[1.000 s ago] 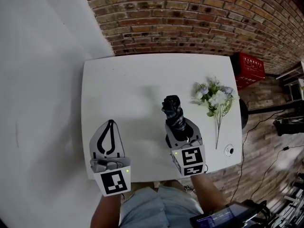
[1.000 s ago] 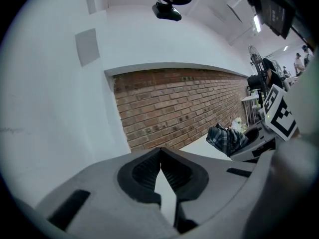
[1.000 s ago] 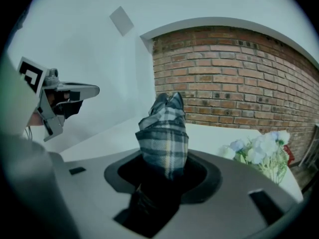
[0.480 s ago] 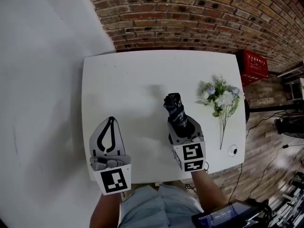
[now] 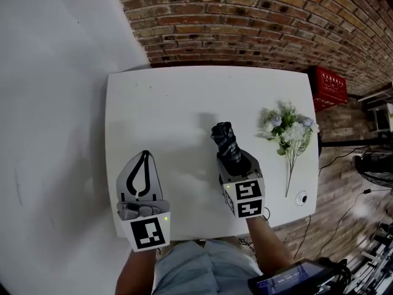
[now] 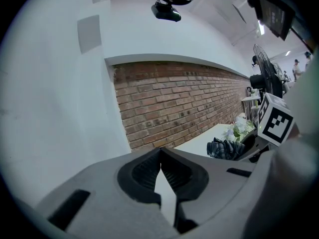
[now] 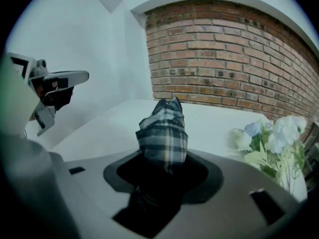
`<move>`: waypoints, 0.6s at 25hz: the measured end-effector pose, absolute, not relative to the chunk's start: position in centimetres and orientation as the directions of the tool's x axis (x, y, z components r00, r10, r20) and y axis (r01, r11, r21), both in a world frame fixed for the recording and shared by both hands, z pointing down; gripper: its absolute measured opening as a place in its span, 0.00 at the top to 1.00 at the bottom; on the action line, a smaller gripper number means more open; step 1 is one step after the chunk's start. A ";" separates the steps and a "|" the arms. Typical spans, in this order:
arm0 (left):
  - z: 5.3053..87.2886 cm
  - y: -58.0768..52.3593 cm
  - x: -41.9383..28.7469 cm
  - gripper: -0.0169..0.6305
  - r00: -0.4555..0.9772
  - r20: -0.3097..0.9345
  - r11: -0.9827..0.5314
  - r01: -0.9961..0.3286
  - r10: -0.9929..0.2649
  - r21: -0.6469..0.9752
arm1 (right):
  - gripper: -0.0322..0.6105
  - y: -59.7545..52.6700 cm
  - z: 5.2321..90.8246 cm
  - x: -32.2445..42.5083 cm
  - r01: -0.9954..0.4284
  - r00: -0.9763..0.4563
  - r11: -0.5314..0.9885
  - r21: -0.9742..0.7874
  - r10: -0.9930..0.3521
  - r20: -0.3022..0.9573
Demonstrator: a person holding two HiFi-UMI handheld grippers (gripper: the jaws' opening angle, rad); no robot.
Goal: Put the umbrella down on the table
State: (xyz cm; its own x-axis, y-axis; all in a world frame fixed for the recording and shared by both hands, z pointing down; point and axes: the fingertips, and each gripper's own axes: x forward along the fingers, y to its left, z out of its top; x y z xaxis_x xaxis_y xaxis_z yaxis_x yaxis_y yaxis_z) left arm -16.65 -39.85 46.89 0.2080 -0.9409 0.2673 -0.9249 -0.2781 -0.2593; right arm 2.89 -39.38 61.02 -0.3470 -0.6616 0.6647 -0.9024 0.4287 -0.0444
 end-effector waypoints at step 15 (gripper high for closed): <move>47.0 -39.8 -17.8 0.96 0.184 0.277 -0.256 -0.933 -0.943 -0.254 | 0.54 -39.6 63.4 1.6 -0.873 -0.365 0.482 -0.076 -0.541 0.758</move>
